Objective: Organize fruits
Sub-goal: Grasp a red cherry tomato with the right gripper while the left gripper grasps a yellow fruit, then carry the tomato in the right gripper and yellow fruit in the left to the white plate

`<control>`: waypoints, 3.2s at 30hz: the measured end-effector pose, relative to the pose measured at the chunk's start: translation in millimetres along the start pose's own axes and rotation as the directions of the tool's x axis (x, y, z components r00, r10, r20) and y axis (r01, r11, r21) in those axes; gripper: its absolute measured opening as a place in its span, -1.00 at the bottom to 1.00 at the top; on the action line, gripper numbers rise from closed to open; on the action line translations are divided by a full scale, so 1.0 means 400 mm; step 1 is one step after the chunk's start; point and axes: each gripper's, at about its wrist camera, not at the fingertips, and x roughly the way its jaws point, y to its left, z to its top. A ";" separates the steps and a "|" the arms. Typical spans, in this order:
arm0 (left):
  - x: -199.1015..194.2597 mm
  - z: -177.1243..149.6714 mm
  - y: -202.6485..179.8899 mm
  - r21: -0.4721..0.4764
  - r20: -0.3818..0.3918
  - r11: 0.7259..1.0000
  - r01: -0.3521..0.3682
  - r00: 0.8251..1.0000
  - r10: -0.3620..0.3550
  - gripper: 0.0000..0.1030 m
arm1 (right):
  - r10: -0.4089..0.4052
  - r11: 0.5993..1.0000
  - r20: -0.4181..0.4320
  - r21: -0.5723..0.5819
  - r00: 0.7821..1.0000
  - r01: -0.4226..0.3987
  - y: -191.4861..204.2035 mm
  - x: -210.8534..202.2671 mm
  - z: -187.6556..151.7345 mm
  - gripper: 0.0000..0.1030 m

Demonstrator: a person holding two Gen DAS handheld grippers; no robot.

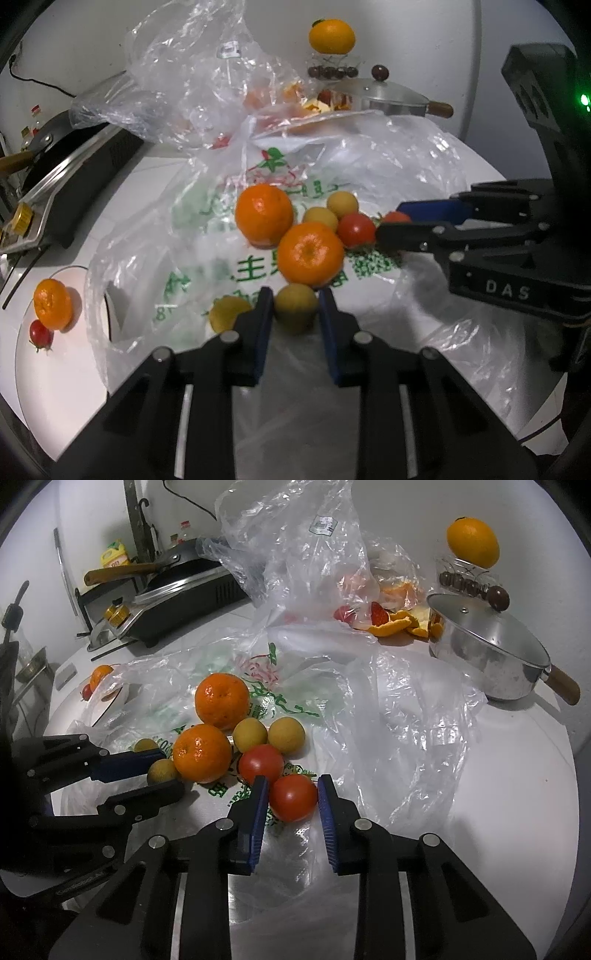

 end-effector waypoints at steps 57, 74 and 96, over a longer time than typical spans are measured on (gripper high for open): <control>-0.282 -0.111 0.189 -0.147 0.171 0.988 -0.044 0.983 0.070 -0.49 | 0.004 0.985 0.124 -0.172 0.992 0.018 0.290 -0.151 0.066 -0.44; -0.298 -0.167 0.294 -0.220 0.169 0.972 -0.085 0.978 0.124 -0.49 | 0.047 0.970 0.109 -0.242 0.993 -0.019 0.407 -0.120 0.091 -0.44; -0.233 -0.228 0.459 -0.290 0.110 0.941 -0.173 0.971 0.213 -0.49 | 0.098 0.951 0.060 -0.299 0.993 -0.075 0.520 -0.021 0.134 -0.43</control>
